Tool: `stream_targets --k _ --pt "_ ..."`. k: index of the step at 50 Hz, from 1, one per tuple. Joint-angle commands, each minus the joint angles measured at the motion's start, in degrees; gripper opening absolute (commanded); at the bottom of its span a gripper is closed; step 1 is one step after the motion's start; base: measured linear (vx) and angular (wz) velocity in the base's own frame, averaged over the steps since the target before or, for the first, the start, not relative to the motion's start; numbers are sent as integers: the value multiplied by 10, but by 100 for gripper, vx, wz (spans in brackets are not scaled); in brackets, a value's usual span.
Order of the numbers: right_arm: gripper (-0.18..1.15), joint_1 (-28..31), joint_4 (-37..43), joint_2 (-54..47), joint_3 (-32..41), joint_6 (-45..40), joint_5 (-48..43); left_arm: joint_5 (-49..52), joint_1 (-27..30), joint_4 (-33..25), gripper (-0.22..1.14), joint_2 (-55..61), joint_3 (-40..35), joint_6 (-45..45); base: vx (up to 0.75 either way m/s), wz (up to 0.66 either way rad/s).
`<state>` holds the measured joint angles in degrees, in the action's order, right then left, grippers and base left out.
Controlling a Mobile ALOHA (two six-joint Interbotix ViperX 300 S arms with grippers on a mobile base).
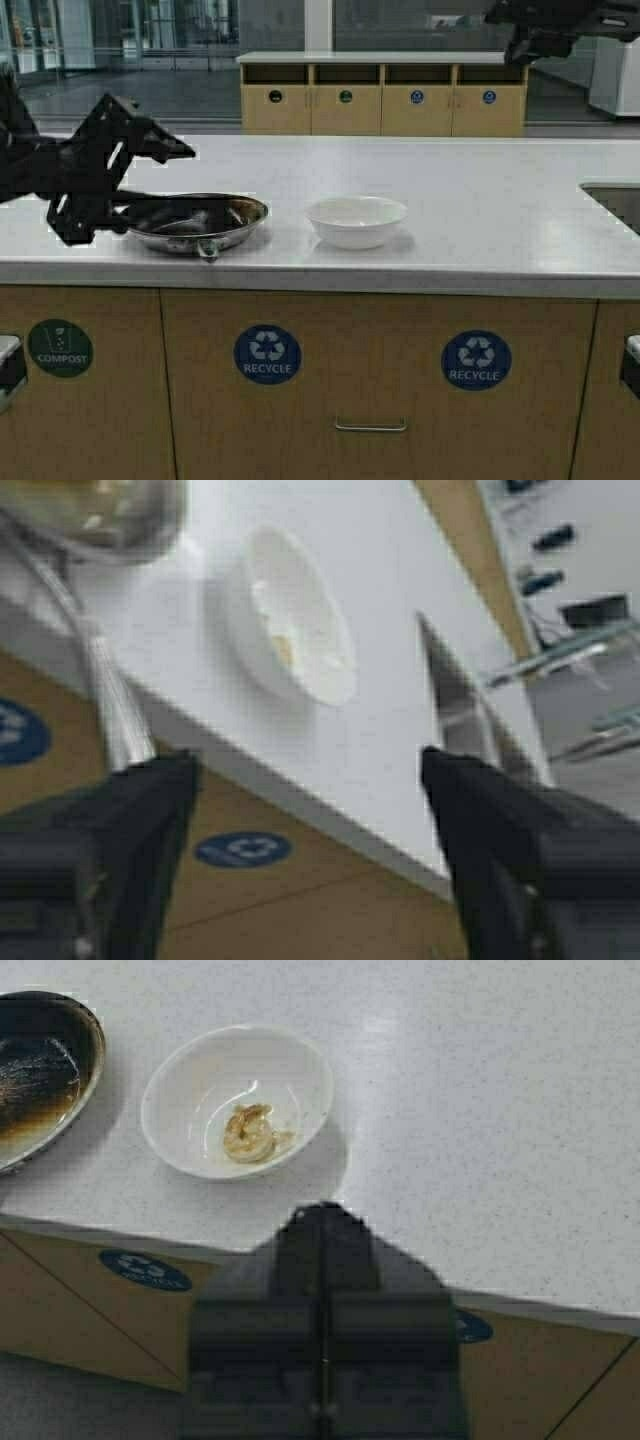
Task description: Add oil to the pan and cook the shrimp and serve it
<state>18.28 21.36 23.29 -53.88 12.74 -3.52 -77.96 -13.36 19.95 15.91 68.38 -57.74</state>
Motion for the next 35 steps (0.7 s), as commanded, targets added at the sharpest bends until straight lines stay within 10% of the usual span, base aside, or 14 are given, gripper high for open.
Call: stream_targets --k 1,15,35 --pt "5 1 1 10 10 0 -3 61 0 30 76 -87 -10 2 0 0" --pt "5 1 1 13 10 -1 -2 373 0 110 -6 -277 -81 6 0 0" --pt "5 1 1 15 10 0 -2 621 1 229 5 -418 -134 112 0 0"
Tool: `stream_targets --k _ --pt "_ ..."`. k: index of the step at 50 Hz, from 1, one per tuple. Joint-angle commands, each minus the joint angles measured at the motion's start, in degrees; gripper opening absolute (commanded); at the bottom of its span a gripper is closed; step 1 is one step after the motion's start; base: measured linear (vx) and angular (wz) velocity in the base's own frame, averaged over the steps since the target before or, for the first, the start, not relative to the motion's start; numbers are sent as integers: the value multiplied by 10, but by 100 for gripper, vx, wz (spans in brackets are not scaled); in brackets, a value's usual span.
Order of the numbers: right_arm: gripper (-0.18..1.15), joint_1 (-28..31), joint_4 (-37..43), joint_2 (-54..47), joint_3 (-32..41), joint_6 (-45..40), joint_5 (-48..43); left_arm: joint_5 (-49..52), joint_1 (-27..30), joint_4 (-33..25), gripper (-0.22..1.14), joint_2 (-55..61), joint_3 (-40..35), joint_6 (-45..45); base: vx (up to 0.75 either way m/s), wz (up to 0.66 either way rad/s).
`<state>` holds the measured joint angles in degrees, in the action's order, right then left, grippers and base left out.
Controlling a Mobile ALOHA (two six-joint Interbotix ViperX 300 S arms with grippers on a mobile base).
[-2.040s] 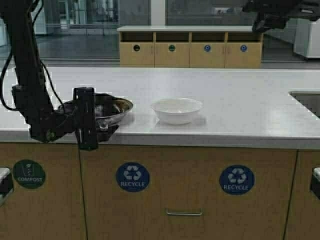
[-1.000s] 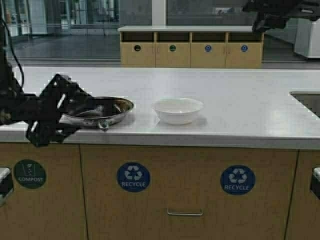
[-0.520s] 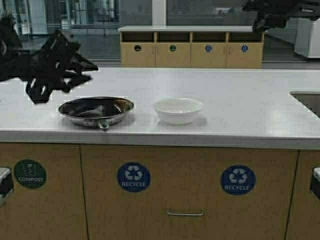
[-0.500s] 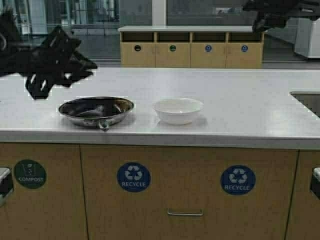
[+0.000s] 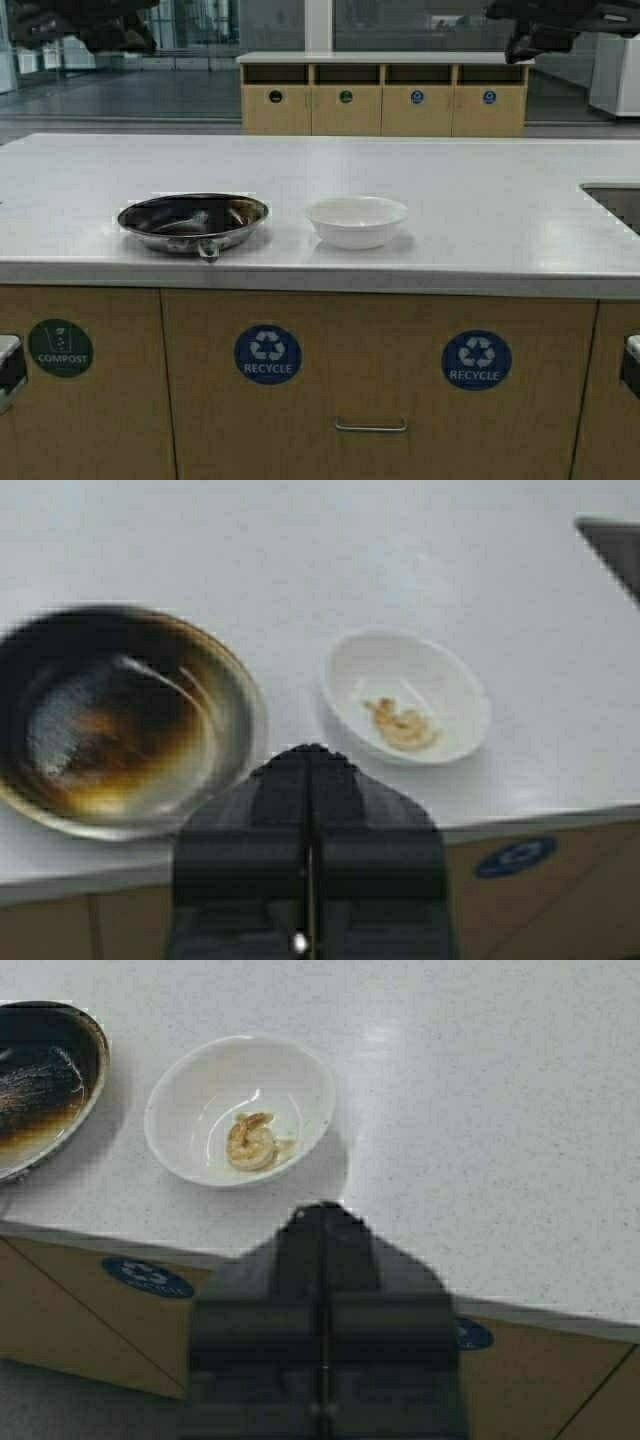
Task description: Add oil to the pan and cook the shrimp and serve it
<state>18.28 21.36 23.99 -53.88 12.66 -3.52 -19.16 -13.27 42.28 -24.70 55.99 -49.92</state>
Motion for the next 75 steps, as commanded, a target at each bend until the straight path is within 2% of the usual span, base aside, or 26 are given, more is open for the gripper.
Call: stream_targets --k 1,75 --pt "5 1 1 8 11 1 -2 39 -1 5 5 -12 -9 40 0 0" --pt "5 1 1 24 10 1 5 45 0 -1 4 14 -11 53 0 0"
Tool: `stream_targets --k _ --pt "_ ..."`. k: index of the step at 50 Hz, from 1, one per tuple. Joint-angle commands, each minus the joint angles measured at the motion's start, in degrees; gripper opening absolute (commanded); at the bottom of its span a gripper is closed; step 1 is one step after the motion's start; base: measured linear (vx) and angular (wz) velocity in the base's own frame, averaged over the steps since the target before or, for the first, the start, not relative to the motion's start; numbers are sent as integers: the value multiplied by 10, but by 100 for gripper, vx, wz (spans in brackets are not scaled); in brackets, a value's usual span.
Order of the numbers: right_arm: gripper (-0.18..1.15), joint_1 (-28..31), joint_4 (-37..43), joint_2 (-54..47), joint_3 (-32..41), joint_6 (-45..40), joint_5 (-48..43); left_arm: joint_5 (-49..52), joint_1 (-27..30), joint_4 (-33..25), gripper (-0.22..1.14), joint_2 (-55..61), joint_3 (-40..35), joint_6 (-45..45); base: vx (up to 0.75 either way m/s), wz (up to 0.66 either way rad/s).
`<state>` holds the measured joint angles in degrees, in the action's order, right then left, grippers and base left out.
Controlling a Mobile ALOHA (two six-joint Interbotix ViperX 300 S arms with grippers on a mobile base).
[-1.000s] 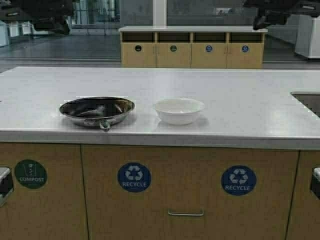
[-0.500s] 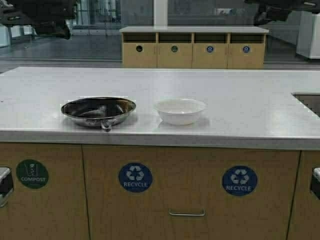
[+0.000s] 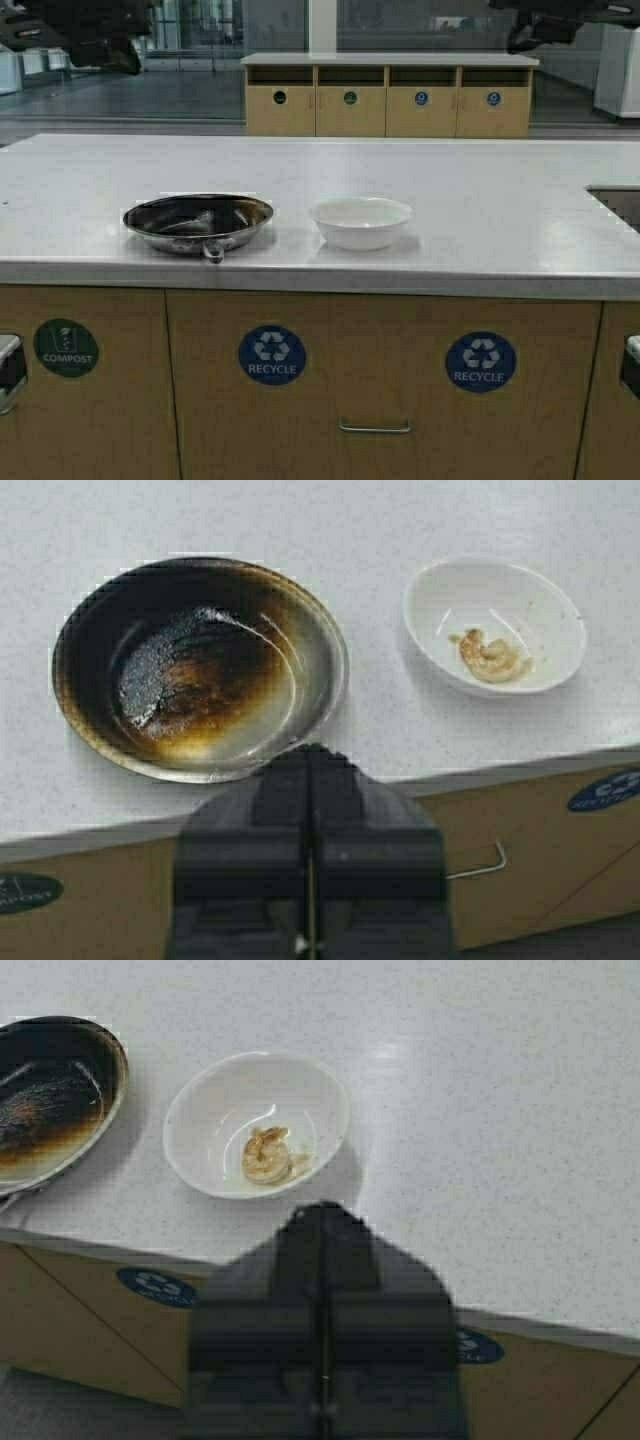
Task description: Add oil to the pan and cook the shrimp and serve it
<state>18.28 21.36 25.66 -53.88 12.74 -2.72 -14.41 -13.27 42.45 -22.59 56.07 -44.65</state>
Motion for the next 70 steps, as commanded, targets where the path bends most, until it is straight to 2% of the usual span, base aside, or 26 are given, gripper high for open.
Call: stream_targets --k 1,70 --pt "5 1 0 6 10 0 -3 -3 0 -3 4 -7 -12 0 0 0" --pt "5 1 1 3 7 0 -3 -3 -1 -3 4 -11 -13 -3 0 0"
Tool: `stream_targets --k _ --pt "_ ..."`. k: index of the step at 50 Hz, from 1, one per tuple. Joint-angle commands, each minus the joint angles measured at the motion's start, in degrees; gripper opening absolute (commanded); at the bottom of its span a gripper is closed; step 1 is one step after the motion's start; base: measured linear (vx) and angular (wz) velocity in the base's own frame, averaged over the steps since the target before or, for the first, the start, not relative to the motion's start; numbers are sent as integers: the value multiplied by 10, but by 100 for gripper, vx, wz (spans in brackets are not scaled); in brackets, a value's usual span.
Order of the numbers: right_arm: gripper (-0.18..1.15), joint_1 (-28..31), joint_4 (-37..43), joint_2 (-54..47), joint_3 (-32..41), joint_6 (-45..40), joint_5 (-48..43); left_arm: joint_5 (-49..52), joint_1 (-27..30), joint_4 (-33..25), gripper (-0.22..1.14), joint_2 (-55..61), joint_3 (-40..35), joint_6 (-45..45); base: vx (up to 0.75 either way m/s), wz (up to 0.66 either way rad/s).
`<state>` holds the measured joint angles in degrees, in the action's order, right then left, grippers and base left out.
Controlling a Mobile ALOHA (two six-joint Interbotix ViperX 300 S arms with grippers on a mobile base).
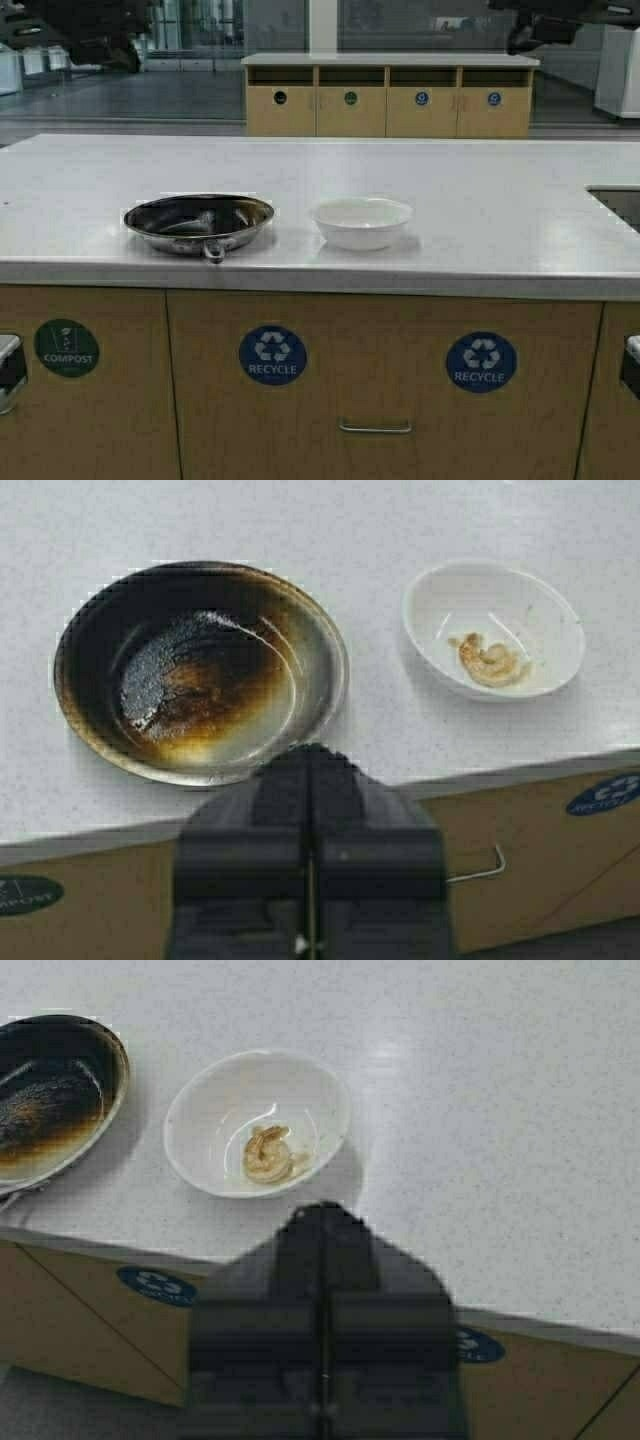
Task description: Add oil to the pan and cook the shrimp and serve it
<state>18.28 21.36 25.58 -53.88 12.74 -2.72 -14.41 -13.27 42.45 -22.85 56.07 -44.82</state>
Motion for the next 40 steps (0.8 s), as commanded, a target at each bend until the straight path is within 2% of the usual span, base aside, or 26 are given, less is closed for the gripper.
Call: stream_targets --k 1,40 --pt "5 1 1 4 8 0 -3 -3 0 -3 4 -8 -14 -1 0 0" --pt "5 1 1 4 7 1 -3 -3 -1 -3 4 -19 -13 -2 0 0"
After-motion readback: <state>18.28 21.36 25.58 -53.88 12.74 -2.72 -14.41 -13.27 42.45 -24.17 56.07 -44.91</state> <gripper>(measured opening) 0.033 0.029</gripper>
